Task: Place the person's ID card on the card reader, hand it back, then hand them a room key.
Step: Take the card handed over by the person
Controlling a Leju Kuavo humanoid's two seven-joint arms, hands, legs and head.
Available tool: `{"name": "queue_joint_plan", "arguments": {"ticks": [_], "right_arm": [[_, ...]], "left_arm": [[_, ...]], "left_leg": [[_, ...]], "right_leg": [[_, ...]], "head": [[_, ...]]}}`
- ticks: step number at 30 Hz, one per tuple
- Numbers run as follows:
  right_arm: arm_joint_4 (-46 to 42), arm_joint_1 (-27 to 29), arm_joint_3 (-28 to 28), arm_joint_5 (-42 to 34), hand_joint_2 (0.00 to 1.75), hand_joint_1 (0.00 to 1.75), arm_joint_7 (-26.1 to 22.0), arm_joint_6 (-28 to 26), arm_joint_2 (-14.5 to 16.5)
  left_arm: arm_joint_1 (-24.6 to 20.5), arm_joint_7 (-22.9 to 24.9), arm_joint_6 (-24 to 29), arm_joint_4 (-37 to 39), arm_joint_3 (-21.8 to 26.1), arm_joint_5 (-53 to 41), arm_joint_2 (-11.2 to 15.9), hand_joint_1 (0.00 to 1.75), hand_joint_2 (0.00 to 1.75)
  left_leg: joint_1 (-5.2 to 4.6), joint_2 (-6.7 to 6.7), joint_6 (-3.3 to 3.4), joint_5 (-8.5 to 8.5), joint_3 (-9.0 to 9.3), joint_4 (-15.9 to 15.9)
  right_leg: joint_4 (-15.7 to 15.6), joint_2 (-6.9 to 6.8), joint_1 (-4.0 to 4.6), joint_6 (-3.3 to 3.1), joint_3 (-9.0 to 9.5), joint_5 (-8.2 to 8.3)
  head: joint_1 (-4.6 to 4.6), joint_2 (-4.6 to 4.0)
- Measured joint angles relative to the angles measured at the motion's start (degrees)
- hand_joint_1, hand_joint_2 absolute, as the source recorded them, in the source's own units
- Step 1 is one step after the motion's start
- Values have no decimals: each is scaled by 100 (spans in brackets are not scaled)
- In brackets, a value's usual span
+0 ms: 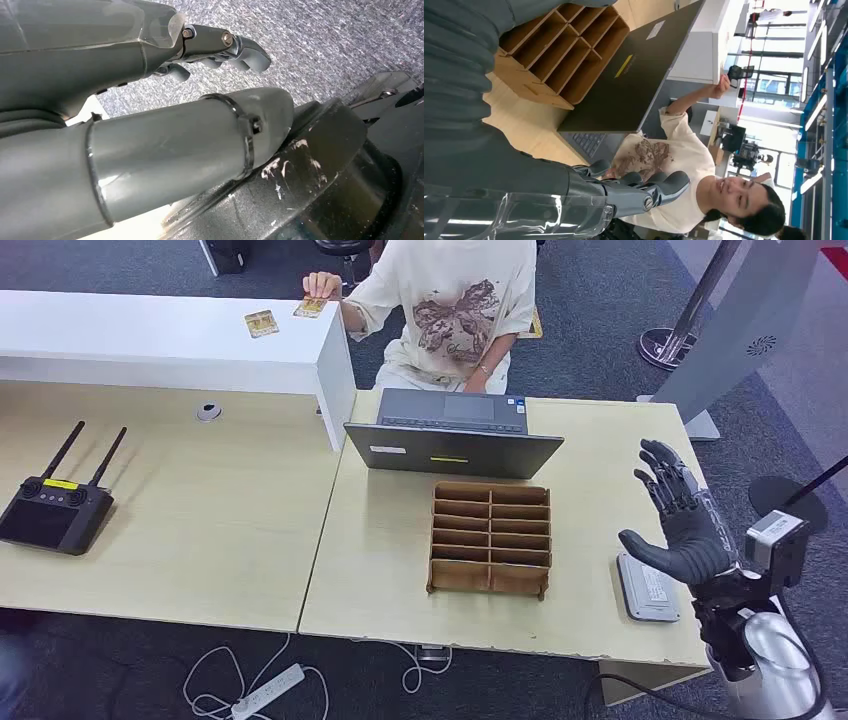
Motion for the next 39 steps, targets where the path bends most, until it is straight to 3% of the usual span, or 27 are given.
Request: {"name": "queue_joint_plan", "arguments": {"ticks": [7, 12, 19, 25, 33, 39], "right_arm": [[93, -128, 15, 447, 175, 0, 17, -258, 82], [173, -396, 112, 1872, 175, 0, 5, -1616, 276], [229, -700, 399, 3627, 175, 0, 2, -2968, 603], [627, -1402, 791, 5347, 175, 0, 197, -4130, 843], [1933, -2572, 1245, 6450, 175, 0, 575, -4736, 1267], [2825, -3218, 1440, 6971, 175, 0, 815, -4814, 1535]], "left_arm": [[-2, -13, 14, -1, 38, -38, -4, 0, 0], [1, -13, 49, -1, 93, -54, -32, 0, 0], [0, -13, 73, -1, 132, -170, -57, 0, 0], [-15, -13, 61, -2, 132, -347, -59, 0, 0], [-45, -32, 36, -2, 132, -524, -57, 0, 0], [-62, -35, -4, -2, 132, -595, -51, 0, 0]], "left_leg": [[0, 1, 0, 0, -1, 0], [0, 1, 0, 1, 0, 0], [1, 1, 0, 1, -2, -1], [0, 3, 1, 3, 0, 0], [0, 1, 6, 7, 1, 1], [0, 0, 6, 7, -1, 1]], "right_leg": [[1, 1, 0, 0, 2, 0], [1, 1, 0, 0, 1, 0], [3, 3, 1, 0, 0, 0], [5, 6, 0, -1, 1, 2], [8, 4, 0, -1, 2, 7], [8, 3, 0, -1, 1, 7]], "head": [[1, 0], [1, 0], [0, 0], [1, 0], [1, 0], [0, 0]]}}
